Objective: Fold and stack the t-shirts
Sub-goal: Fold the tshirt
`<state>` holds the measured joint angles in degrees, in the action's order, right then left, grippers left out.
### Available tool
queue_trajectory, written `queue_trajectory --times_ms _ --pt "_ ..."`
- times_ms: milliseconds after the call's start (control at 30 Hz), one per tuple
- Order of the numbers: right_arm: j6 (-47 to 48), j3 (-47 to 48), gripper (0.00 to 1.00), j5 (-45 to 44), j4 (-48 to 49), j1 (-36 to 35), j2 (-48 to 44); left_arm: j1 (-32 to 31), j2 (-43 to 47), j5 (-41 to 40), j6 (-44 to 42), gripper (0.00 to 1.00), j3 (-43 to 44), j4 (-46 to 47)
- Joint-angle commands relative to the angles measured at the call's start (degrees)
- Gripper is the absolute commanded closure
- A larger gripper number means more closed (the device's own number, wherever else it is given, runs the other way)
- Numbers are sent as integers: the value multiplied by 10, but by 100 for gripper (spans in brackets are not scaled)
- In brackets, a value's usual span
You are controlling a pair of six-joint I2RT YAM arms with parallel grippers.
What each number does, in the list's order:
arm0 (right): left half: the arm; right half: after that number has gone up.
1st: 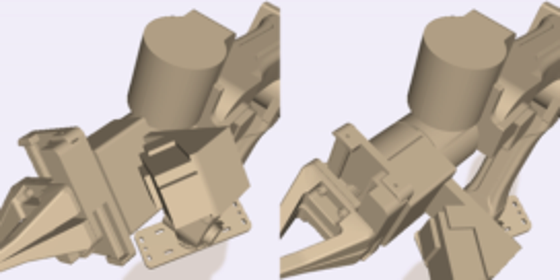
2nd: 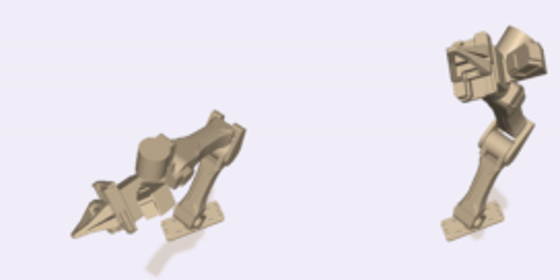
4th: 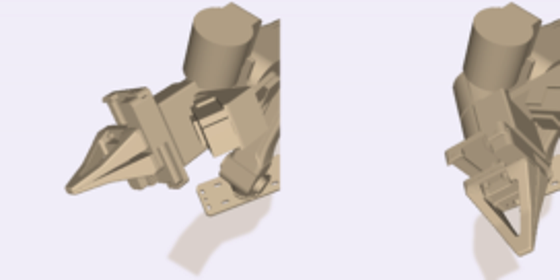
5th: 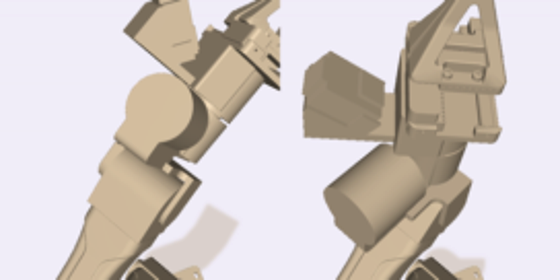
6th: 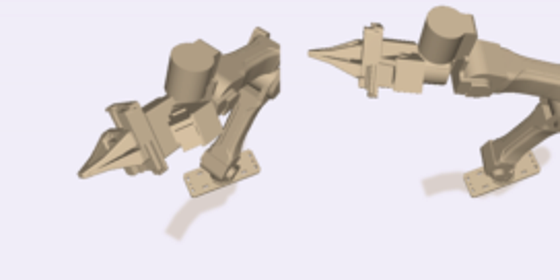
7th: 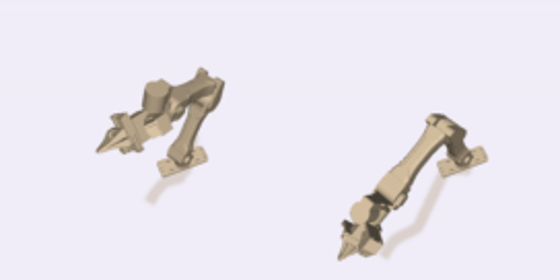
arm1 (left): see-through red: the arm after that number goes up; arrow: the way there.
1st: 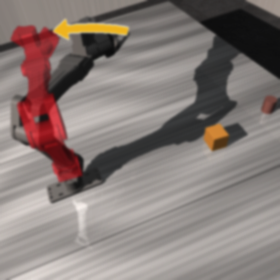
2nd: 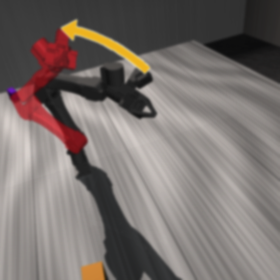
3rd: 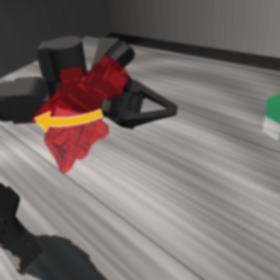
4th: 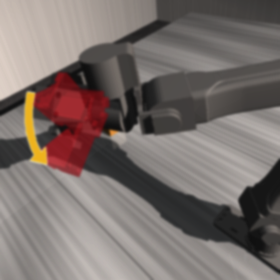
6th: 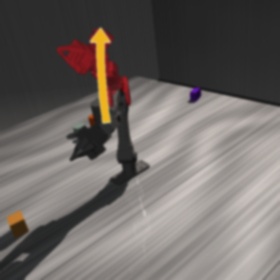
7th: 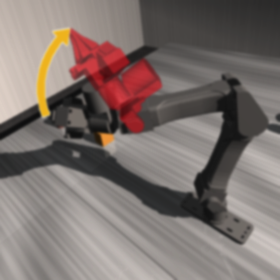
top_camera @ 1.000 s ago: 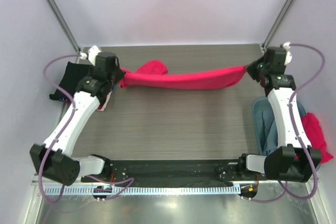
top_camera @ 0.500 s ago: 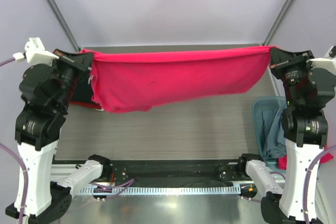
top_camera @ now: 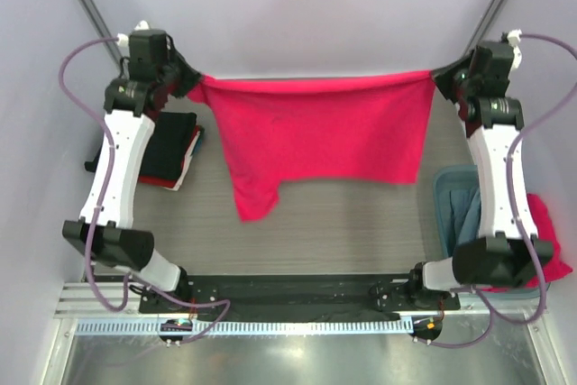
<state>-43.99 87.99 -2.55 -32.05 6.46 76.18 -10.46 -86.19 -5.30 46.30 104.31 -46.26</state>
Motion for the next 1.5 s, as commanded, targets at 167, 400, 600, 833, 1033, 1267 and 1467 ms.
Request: queue_trajectory --times_ms 167,400,600,833,1033,1267,1467 --pt "-37 211 99 134 30 35 140 74 -104 111 -5 100 243 2" --pt "-33 163 99 167 59 36 197 76 -157 172 -23 100 173 81" --pt "-25 -9 99 167 126 37 192 69 -101 177 -18 98 -104 213" --pt "-23 -253 99 146 211 38 138 28 3 119 14 96 -398 350" --pt "-21 -387 99 102 228 38 43 -47 70 41 19 98 -523 355" --pt "-8 -495 99 69 204 38 -62 -90 152 -25 19 98 -641 361" --pt "14 -507 99 5 155 39 -120 -91 211 -53 16 98 -690 342"
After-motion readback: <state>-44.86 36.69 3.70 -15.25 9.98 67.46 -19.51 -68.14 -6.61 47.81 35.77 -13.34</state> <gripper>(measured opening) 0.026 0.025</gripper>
